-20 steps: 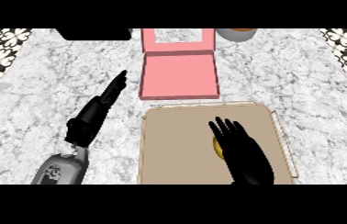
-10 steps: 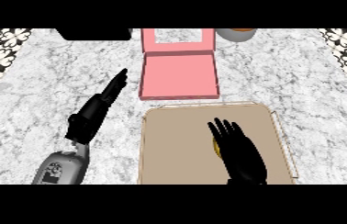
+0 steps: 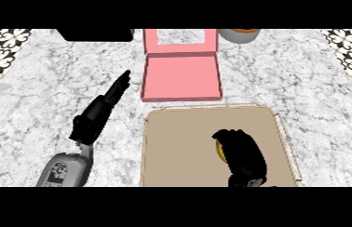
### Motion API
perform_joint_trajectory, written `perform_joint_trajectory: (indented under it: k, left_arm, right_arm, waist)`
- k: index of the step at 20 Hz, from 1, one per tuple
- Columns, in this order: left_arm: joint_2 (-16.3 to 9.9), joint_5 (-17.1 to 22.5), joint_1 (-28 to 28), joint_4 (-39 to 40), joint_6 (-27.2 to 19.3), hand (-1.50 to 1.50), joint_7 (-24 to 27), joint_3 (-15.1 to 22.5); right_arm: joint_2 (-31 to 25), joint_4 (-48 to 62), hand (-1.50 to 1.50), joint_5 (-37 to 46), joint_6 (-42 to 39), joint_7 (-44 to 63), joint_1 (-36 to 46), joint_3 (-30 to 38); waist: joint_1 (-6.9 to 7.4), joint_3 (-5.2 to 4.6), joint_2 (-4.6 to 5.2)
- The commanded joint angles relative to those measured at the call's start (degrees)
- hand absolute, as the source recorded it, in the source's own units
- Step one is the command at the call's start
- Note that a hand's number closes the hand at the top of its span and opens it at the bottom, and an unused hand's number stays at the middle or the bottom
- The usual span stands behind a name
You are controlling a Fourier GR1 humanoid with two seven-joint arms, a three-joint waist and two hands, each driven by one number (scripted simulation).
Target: Pick the lemon from the tray and place it in the cardboard box
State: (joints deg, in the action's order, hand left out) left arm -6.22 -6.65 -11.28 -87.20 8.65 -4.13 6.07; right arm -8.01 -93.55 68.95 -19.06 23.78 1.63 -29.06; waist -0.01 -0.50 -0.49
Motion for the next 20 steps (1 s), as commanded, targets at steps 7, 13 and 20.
perform_joint_trajectory:
  k: [7, 13, 20]
  left_arm:
    - [1.68, -1.66, 0.09, -1.91, -0.18, 0.0, -1.28, 0.56]
    - [2.05, -3.01, 2.73, -1.12, -0.13, 0.0, 2.39, 2.19]
    - [2.23, -1.9, -3.6, 3.33, 0.24, 0.0, 0.3, -0.09]
  right_arm:
    - [1.19, 7.04, 1.5, 5.85, 5.98, -3.5, 3.16, -0.96]
    - [7.75, 10.93, 1.5, 0.29, 7.54, 11.13, 12.35, -13.61]
    - [7.91, 8.69, 1.5, -2.63, 12.5, 28.59, 27.11, -24.17]
  waist:
    - [0.11, 0.5, 0.49]
    - [2.34, 0.53, 0.74]
    - [1.86, 0.47, 0.69]
